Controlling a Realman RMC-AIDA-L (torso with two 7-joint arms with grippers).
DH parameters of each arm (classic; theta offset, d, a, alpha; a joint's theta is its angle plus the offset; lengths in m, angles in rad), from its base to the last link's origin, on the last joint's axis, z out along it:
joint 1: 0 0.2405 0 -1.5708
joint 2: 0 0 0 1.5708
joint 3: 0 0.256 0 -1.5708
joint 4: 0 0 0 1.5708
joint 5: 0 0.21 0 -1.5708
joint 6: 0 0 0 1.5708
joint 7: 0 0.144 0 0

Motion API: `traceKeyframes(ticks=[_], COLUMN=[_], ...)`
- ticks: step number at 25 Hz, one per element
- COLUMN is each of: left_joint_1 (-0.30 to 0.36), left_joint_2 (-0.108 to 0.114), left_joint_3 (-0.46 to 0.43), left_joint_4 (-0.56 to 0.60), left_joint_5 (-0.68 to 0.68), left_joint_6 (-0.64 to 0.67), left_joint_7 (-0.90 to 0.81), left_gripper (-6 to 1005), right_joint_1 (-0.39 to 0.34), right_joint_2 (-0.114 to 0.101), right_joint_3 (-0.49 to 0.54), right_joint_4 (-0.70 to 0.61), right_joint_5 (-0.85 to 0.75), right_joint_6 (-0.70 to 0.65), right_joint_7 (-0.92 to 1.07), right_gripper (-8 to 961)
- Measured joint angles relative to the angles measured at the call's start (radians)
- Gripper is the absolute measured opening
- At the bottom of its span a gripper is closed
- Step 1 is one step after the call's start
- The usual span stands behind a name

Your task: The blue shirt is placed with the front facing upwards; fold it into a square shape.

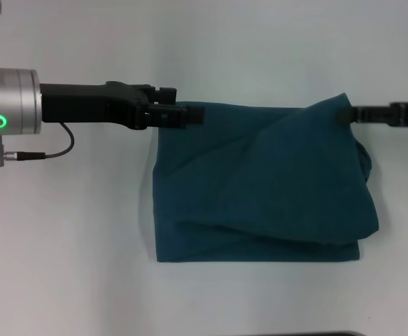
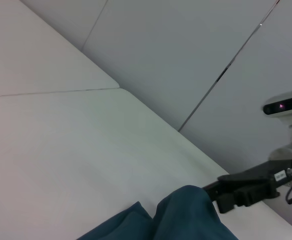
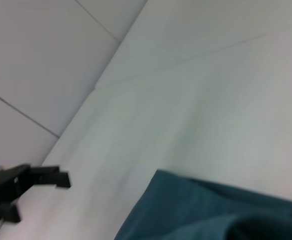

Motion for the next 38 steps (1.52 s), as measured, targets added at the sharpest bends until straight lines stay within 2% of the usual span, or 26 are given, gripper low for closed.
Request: traceKeyframes(ticks=[4,7,12,18,28,37,38], left_joint_1=[0.0,-0.006,-0.026,-0.034,-0.036,-0.03,-0.03], left_joint_2=[-0.001,-0.003,-0.003,-0.003,-0.002,-0.001,-0.001], left_joint_3=[0.001,0.01,0.013,0.013,0.012,0.014,0.013], left_joint_4=[0.006,0.015,0.046,0.053,0.059,0.064,0.064], left_joint_5=[0.0,-0.001,0.005,0.006,0.007,0.007,0.007], left_joint_6=[0.0,0.0,0.0,-0.003,-0.003,-0.012,-0.012], left_joint_7=[-0.001,0.0,0.004,0.007,0.01,0.023,0.023], left_gripper=[888,887,887,888,887,886,887], right_joint_1=[-0.045,-0.073,-0.102,-0.115,-0.075,-0.036,-0.033], right_joint_2=[-0.011,-0.025,-0.039,-0.038,-0.027,-0.002,-0.001], right_joint_3=[-0.001,-0.005,-0.002,-0.006,-0.016,-0.025,-0.026], right_joint_4=[-0.03,-0.032,-0.027,-0.021,0.038,0.044,0.044], right_joint_5=[-0.002,-0.009,-0.055,-0.09,-0.113,-0.114,-0.114], right_joint_6=[-0.084,-0.145,-0.193,-0.201,-0.215,-0.213,-0.213], right_joint_7=[-0.002,0.001,0.016,0.022,0.002,-0.003,-0.006], right_gripper=[377,615,798,787,706,633,583])
